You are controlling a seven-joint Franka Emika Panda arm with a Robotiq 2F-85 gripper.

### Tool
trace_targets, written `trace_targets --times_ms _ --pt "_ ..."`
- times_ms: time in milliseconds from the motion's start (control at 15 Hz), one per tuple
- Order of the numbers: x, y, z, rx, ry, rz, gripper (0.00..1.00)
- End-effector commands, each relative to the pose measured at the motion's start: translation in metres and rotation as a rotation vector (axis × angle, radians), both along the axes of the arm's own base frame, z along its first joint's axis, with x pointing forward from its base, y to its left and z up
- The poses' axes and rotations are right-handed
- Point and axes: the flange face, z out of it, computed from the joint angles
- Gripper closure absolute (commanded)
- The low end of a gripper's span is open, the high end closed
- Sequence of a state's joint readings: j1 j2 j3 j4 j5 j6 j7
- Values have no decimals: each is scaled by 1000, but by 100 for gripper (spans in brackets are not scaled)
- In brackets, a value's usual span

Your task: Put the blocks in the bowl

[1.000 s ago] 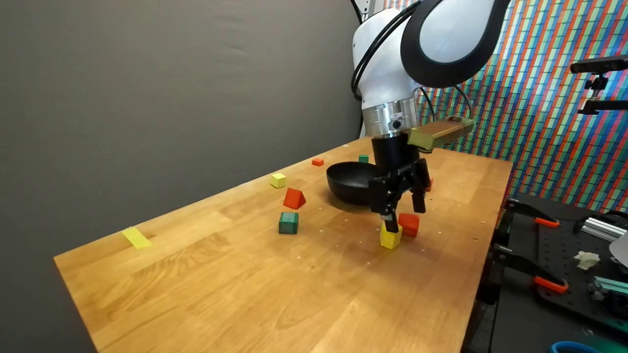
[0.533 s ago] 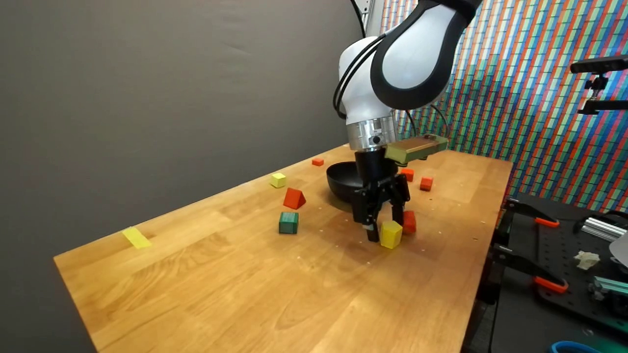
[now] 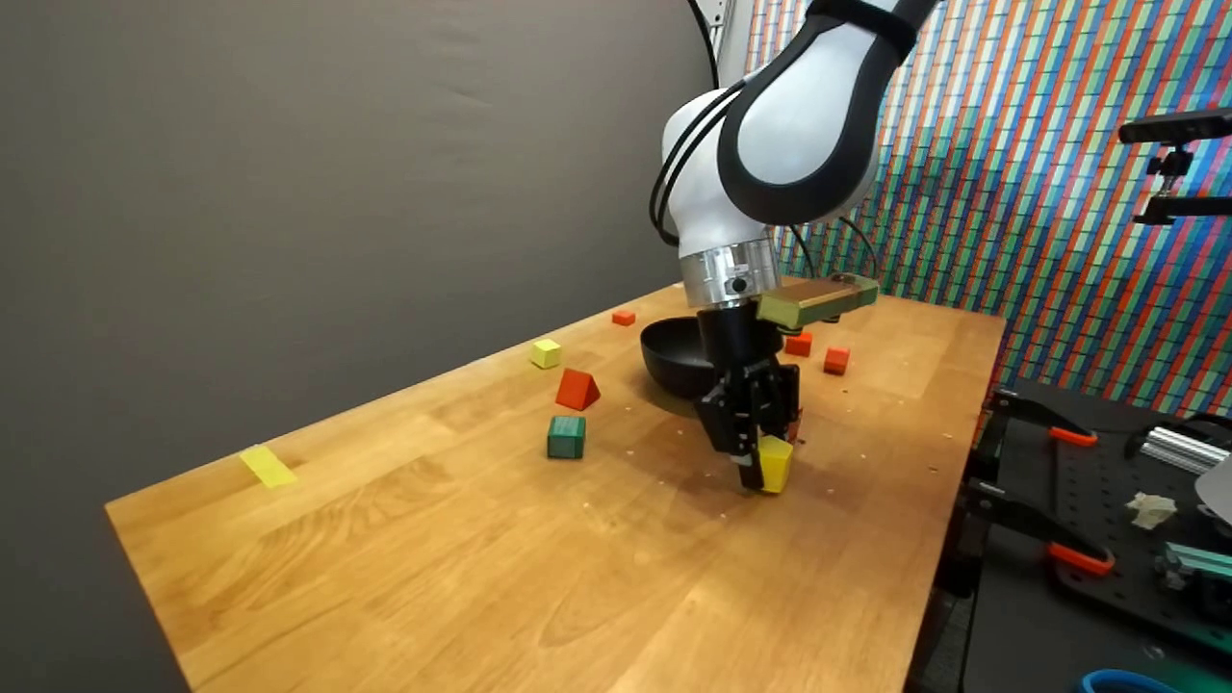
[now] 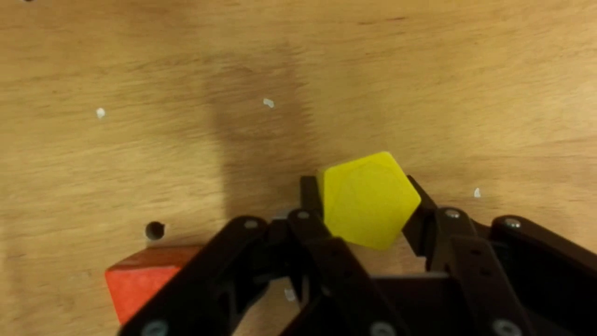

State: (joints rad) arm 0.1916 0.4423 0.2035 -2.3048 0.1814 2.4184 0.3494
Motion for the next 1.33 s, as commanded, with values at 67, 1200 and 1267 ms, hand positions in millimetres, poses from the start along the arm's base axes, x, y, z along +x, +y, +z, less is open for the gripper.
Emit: trace_targets --times_ms 67,1200,1267 --pt "-21 -11 53 -13 -71 -32 76" --pt "163 -166 96 57 40 -203 50" --pt "167 -165 93 60 55 -195 30"
